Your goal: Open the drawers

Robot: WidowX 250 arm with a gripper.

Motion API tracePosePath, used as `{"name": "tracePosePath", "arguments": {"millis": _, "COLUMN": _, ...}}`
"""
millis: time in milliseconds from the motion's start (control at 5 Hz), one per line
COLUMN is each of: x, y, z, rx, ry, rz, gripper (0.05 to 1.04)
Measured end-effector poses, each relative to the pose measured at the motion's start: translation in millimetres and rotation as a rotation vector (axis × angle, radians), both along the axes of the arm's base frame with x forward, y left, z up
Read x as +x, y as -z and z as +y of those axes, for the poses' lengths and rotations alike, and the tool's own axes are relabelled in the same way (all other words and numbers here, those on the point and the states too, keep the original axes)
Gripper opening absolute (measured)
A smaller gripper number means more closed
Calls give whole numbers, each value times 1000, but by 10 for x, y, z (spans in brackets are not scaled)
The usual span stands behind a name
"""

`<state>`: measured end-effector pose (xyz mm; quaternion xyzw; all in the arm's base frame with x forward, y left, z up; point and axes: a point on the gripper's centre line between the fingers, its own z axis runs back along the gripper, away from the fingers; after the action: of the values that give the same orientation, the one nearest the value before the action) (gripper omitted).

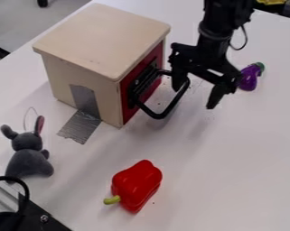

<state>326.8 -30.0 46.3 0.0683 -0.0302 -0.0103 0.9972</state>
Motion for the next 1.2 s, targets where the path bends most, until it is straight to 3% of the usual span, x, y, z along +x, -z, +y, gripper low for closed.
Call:
{"name": "tracePosePath", "arguments": {"millis": 200, "x": -100, "y": 114, "z": 228, "rx": 42, "ry": -14, "rz": 21, "gripper": 1000}}
{"name": "tracePosePath", "arguments": {"millis": 400, "x": -145, "y": 171, "z": 318, "rx": 37, "ry": -32, "rz": 42, "gripper": 953}}
{"name": "tracePosePath", "arguments": {"millis": 600, "x": -164, "y": 207, "z": 313, "rx": 19, "ry": -32, "rz": 58, "gripper": 669}}
{"name": "tracePosePath", "arguments": {"millis": 800, "x": -188, "y": 217, "z": 232, "rx": -29, "ry": -38, "rz": 73, "gripper": 370}}
{"name": "tracePosePath", "arguments": {"millis": 1000, "x": -214, "y": 202, "z": 57, "rx": -88, "ry": -47, "rz": 95, "gripper": 164}}
{"name": "tracePosePath", "arguments": {"millis": 1200, "x": -222, "y": 121, "z": -335, "rx": -154, "ry": -3, "rz": 113, "gripper": 110}}
